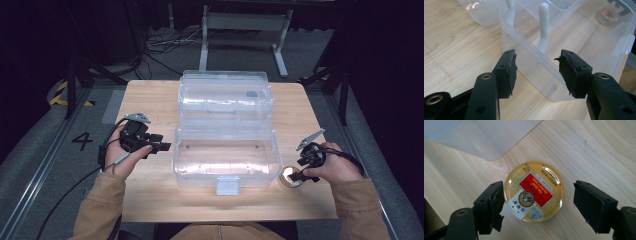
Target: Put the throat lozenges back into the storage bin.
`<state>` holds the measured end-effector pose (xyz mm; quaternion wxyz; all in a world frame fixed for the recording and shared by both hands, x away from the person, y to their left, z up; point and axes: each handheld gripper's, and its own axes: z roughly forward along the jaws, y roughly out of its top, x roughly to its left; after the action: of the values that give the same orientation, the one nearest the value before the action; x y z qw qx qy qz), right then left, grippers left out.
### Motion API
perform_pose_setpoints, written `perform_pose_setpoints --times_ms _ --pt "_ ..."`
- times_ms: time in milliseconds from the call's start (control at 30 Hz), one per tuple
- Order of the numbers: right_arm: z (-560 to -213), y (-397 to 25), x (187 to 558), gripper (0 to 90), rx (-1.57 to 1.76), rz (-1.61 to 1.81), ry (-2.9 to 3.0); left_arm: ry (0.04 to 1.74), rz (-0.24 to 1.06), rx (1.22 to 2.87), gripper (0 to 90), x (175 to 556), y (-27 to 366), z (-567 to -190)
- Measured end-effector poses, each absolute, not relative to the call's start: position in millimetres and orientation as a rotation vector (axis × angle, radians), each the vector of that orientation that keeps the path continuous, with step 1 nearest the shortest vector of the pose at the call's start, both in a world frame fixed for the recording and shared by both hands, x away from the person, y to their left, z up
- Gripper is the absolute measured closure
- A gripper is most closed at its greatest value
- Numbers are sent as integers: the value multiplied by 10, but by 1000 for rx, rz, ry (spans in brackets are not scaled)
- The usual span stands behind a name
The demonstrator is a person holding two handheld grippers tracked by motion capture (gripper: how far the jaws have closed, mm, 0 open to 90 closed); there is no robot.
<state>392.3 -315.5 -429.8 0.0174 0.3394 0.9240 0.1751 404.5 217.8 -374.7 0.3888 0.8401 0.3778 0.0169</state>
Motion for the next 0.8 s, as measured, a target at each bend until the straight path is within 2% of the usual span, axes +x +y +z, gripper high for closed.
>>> perform_pose_setpoints --times_ms 167,800 --pt "-4383 -3119 3928 212 1048 482 2903 961 43 2143 480 4049 2182 -3751" --pt "-4559 -3014 3957 188 1032 398 2931 969 34 2150 479 4066 2191 -3778"
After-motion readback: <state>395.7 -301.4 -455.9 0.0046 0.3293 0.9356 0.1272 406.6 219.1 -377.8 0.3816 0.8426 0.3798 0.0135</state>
